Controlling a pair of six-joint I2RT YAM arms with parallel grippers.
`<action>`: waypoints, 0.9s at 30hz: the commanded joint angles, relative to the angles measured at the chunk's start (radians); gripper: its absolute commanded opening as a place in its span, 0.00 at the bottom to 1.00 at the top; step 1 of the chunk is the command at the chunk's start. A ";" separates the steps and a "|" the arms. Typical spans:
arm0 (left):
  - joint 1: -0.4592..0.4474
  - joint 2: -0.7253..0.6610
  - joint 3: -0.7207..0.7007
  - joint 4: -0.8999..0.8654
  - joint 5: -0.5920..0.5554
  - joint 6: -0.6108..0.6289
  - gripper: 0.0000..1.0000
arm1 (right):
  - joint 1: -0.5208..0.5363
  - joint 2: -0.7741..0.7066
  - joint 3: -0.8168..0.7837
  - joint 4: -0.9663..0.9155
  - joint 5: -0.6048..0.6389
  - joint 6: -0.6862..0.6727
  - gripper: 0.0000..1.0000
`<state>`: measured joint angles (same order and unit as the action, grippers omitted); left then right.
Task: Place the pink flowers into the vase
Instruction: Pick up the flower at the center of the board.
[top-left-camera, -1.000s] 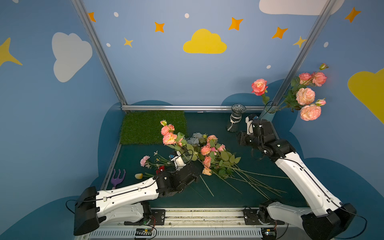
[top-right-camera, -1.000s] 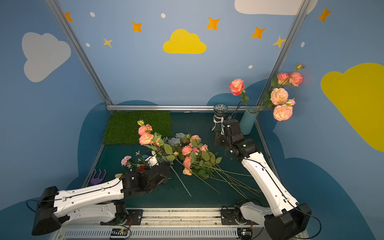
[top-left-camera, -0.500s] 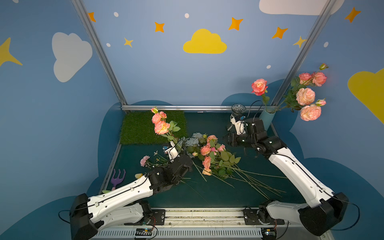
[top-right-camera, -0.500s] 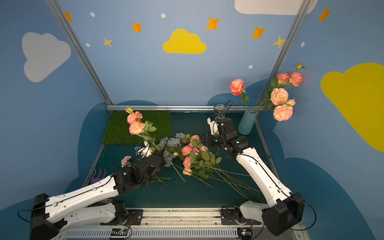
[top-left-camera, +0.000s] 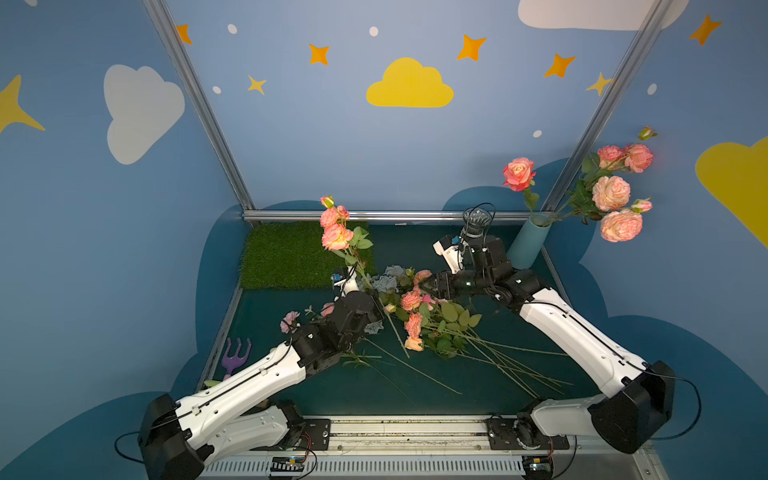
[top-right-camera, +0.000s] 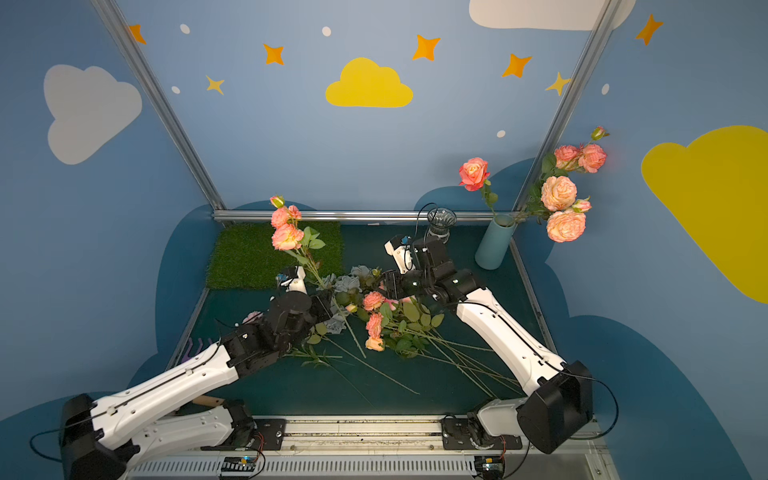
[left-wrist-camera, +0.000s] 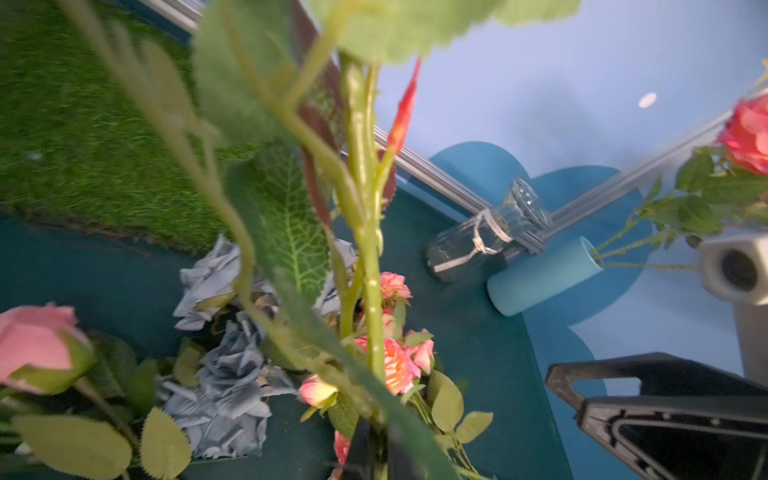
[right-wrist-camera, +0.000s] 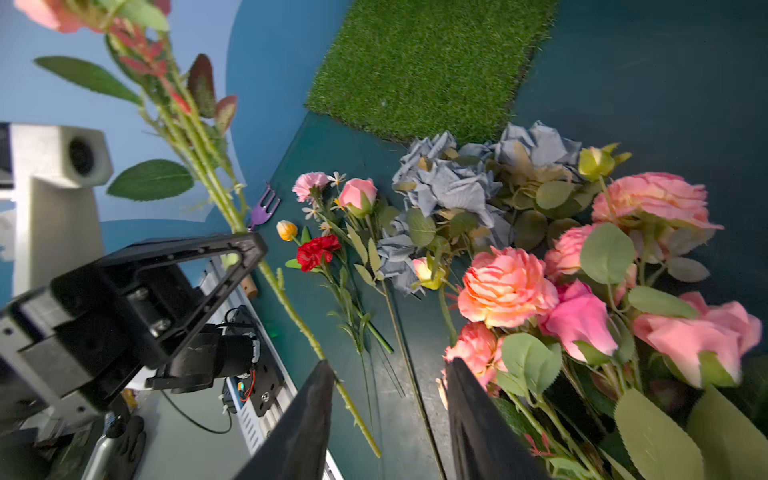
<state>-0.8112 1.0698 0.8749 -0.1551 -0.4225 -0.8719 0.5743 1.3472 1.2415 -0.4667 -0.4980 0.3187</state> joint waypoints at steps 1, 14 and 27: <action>0.070 0.032 0.053 0.119 0.345 0.157 0.02 | -0.020 -0.047 0.007 0.079 -0.108 0.025 0.46; 0.155 0.130 0.078 0.377 0.939 0.182 0.02 | -0.062 -0.051 -0.015 0.302 -0.281 0.163 0.44; 0.155 0.154 0.094 0.410 0.999 0.180 0.02 | -0.054 -0.023 -0.015 0.290 -0.290 0.157 0.39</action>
<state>-0.6594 1.2160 0.9279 0.2077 0.5385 -0.7067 0.5144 1.3151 1.2320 -0.1932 -0.7723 0.4736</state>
